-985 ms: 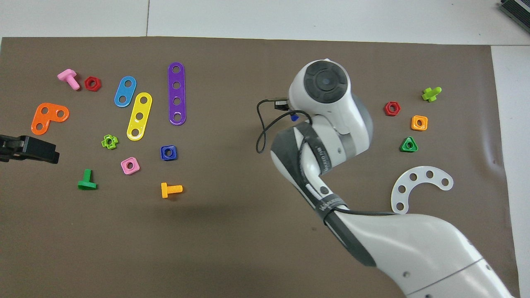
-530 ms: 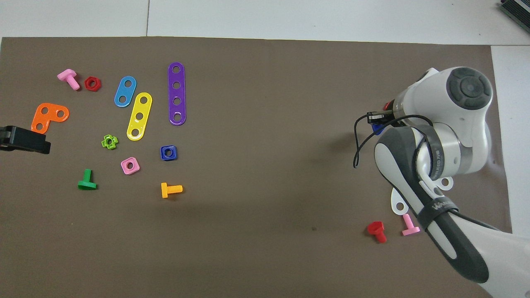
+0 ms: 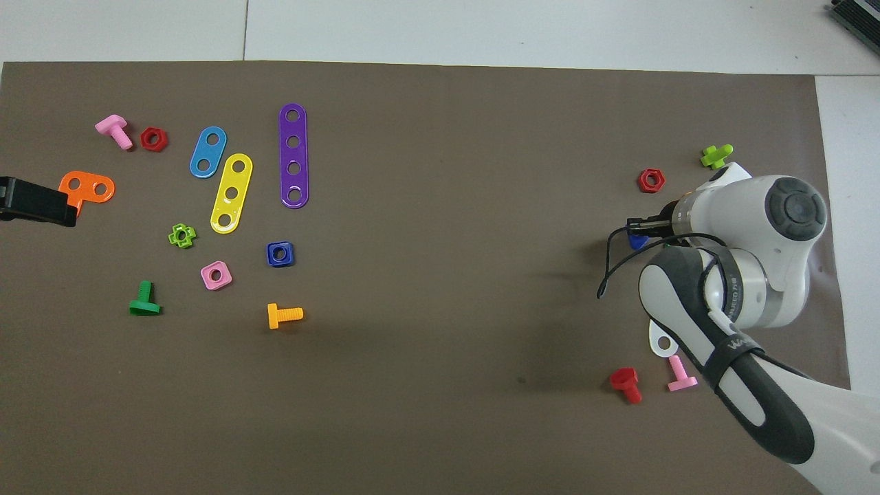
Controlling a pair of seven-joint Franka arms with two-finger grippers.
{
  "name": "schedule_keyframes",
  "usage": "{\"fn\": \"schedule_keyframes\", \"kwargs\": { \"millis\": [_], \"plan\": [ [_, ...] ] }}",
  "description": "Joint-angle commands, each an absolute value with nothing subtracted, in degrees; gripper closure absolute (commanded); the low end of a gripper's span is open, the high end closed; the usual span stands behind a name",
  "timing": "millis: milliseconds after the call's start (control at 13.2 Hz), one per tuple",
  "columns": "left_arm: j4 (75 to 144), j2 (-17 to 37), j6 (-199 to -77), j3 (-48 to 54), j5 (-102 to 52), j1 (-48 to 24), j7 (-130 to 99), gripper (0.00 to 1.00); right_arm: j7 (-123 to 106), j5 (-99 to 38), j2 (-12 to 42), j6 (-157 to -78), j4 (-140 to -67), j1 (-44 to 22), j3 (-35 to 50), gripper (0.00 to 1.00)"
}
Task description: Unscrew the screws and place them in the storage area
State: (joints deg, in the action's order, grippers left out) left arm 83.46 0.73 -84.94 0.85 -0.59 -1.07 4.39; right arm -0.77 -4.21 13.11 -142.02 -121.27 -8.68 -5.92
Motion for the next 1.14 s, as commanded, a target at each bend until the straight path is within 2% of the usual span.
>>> {"fn": "schedule_keyframes", "kwargs": {
  "millis": [0, 76, 152, 227, 379, 455, 682, 1061],
  "plan": [
    [83.93, 0.71, -84.37, 0.62, -0.44, -0.79, 5.10, 0.00, -2.81, -5.89, 11.60, -144.31, -124.45, -8.26, -5.36, 1.00],
    [84.98, 0.09, -85.16, 0.62, -0.44, -0.79, 5.01, 0.00, -3.77, -5.89, 11.51, -144.40, -124.71, -8.17, -5.36, 1.00],
    [85.77, -0.17, -85.51, 0.62, -0.44, -0.88, 5.01, 0.00, -3.17, -5.89, 11.51, -144.32, -124.72, -8.09, -5.36, 0.38],
    [86.04, -0.44, -85.60, 0.62, -0.44, -0.88, 5.01, 0.00, -2.47, -5.89, 11.60, -144.06, -124.63, -8.09, -5.45, 0.00],
    [87.01, -0.88, -86.22, 0.62, -0.44, -0.97, 5.01, 0.00, -1.94, -5.80, 11.34, -142.13, -121.14, -8.09, -5.62, 0.00],
    [87.27, -0.88, -86.74, 0.62, -0.44, -0.88, 5.01, 0.00, -1.85, -5.54, 10.99, -138.03, -117.55, -7.82, -5.80, 0.00],
    [87.36, -0.88, -87.36, 0.62, -0.44, -0.70, 5.18, 0.00, 4.54, -3.96, 10.11, -116.87, -103.14, -7.65, -7.12, 0.00],
    [87.36, -0.88, -87.36, 0.62, -0.44, -1.23, 5.01, 0.00, 5.46, -0.70, 0.45, -100.23, -96.87, -5.10, -7.29, 0.00]
  ]
}}
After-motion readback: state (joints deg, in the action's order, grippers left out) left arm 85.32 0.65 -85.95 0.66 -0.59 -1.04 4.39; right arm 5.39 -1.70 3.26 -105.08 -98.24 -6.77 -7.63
